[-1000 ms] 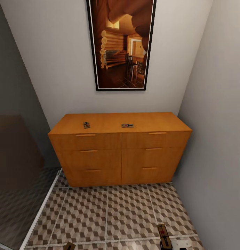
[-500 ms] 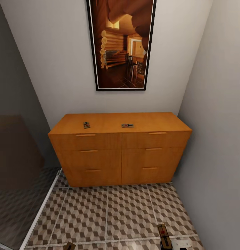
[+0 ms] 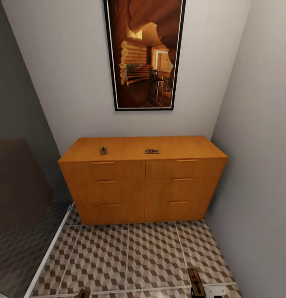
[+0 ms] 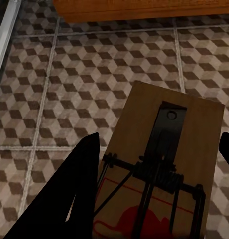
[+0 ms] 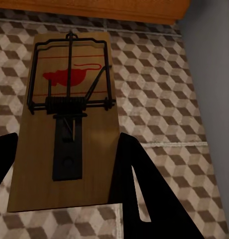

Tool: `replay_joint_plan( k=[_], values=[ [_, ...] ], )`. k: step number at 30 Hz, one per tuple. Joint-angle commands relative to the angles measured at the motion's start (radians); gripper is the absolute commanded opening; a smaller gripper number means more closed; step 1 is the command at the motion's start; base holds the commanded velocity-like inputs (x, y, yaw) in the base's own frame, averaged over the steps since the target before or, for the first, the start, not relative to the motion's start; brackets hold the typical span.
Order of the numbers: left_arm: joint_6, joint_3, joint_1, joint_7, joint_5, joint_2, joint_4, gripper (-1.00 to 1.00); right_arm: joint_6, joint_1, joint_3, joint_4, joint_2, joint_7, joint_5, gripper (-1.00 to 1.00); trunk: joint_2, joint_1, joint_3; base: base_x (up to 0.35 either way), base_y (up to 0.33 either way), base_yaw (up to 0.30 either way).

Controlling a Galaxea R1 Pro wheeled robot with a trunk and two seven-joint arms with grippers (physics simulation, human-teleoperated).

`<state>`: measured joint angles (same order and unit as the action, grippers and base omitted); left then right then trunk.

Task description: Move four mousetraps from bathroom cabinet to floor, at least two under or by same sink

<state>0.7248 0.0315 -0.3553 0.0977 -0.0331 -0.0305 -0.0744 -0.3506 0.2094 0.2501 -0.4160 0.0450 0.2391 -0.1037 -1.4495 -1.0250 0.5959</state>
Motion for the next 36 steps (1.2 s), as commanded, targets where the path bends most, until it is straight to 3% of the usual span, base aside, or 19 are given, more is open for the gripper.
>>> replay_joint_plan(
  k=[1, 22, 36],
  values=[
    [0.006, 0.004, -0.001, 0.004, -0.002, 0.000, -0.004, -1.00, -0.004, 0.001, 0.009, 0.000, 0.001, 0.008, -0.013, -1.00, 0.000, 0.000, -0.001, 0.000, 0.000, 0.000],
    [0.005, 0.004, -0.001, 0.004, -0.002, 0.001, -0.004, -1.00, -0.005, 0.001, 0.009, 0.000, 0.001, 0.008, -0.013, -1.00, 0.000, 0.000, -0.034, 0.000, 0.000, 0.000],
    [0.005, 0.004, -0.001, 0.004, -0.002, 0.001, -0.004, -1.00, -0.004, 0.001, 0.009, 0.000, -0.002, 0.009, -0.013, -1.00, 0.000, 0.000, -0.036, 0.000, 0.000, 0.074]
  ],
)
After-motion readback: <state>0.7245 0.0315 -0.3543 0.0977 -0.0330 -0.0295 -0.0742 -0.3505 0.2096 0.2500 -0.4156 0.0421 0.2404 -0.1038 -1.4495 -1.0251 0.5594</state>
